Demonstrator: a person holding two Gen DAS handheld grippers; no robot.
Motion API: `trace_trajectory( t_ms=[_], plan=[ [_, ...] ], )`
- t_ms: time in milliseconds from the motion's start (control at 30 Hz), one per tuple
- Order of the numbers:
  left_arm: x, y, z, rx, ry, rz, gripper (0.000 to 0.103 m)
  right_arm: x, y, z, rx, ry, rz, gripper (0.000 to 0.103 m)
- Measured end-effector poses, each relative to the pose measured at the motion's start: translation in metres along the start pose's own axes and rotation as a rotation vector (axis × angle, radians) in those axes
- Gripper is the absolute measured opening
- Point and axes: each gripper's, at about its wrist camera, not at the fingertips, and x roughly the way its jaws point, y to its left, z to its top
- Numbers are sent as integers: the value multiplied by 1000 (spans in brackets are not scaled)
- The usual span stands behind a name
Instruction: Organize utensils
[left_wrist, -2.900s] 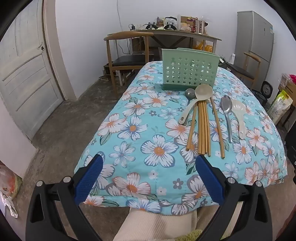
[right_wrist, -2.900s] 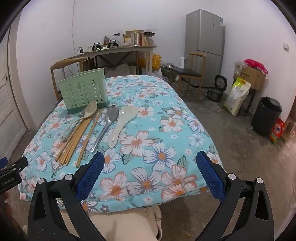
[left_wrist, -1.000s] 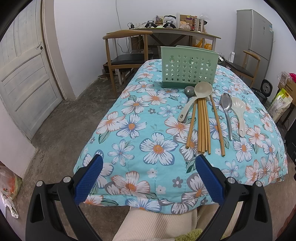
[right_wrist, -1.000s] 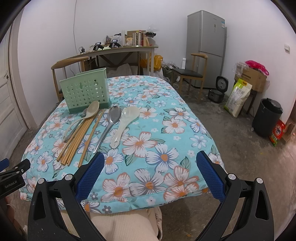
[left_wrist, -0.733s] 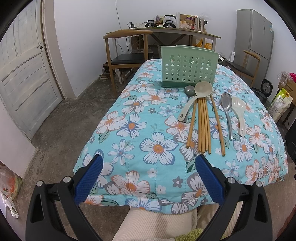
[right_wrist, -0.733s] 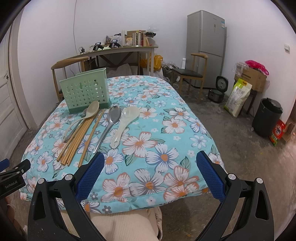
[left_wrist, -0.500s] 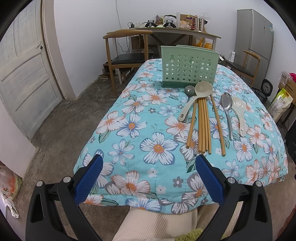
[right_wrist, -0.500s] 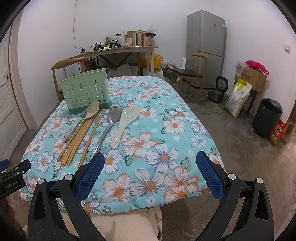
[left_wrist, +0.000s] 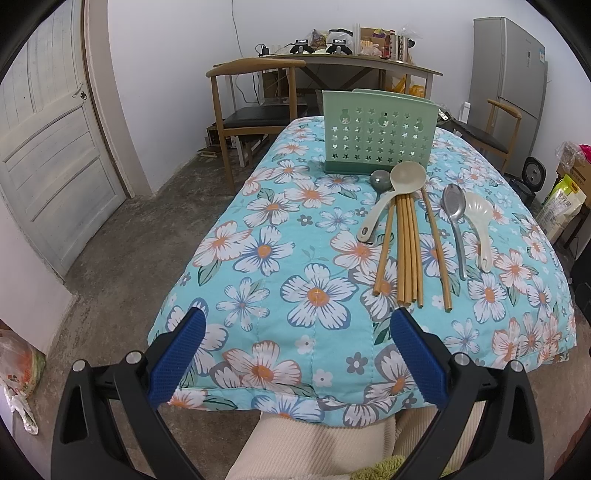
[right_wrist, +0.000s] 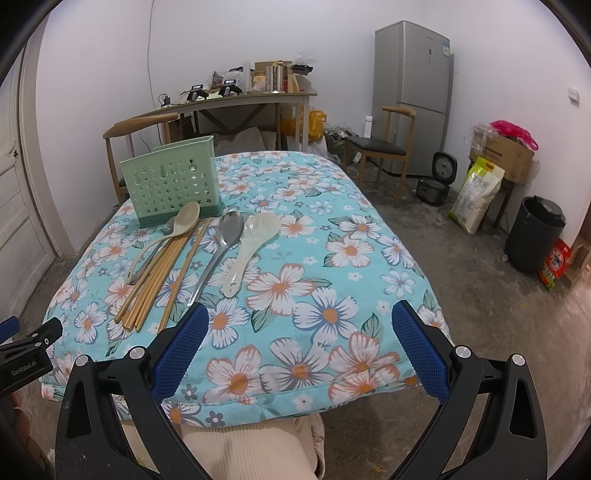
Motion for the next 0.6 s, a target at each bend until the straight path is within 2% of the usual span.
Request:
trace_trajectory(
  t_ms=[333,400,600],
  plan=[
    [6,0,-3,9,8,-3,97,8,8,4,-34,24,7,95],
    [19,1,-1,15,14,-10,97,15,12,6,-54,33,13,95],
    [35,-3,8,55,34,-22,97,32,19,11,-66,62,65,95]
  ],
)
